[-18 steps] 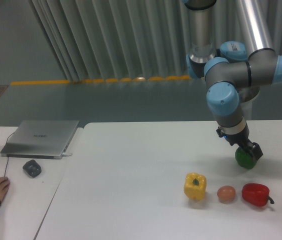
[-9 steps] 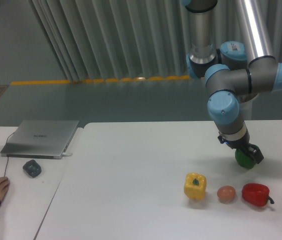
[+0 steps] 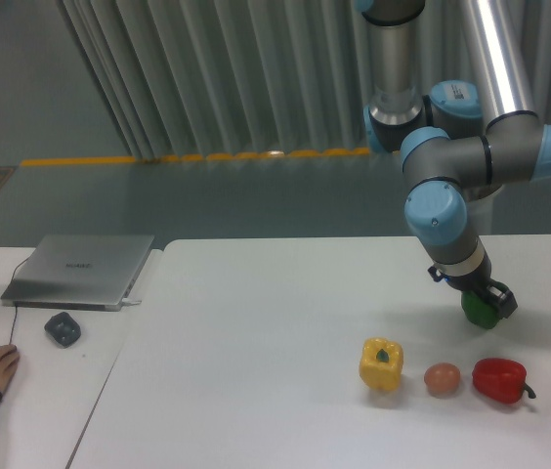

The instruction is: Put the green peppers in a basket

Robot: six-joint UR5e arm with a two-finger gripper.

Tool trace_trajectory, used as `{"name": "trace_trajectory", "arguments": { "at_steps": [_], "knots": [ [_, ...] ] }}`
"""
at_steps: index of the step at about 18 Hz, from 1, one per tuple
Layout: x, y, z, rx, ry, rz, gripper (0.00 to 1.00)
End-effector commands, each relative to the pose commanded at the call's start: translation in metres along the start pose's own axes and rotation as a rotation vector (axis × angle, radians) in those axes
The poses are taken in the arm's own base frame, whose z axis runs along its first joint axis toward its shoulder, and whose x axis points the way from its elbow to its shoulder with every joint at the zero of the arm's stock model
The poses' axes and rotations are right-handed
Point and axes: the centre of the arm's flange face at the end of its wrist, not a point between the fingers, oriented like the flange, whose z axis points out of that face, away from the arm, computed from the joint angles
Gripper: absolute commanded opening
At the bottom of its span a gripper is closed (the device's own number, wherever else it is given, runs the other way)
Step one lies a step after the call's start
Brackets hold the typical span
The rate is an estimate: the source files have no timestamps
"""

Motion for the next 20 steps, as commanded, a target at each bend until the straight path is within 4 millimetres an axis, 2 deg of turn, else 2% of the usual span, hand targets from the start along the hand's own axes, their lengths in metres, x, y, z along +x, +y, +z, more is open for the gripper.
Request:
{"name": "trace_trajectory", "arguments": {
  "at_steps": [4,9,11,14,16,20],
  "knots": [
    [-0.021,0.009,-0.049,0.053,-0.052,-0.025,0.34],
    [-0.064,0.033,-0.074,0.201,-0.096,-0.082,0.35],
    [-0.08,0.041,-0.077,0.292,-0.113,-0.093,0.35],
    [-0.111,0.067,-0.072,0.385,-0.113,-0.098,0.35],
    [-0.131,0.088,-0.06,0.391,-0.115,-0.028,0.35],
    [-0.158,0.126,-0.043,0.393,-0.126,0.077,0.35]
  ]
}}
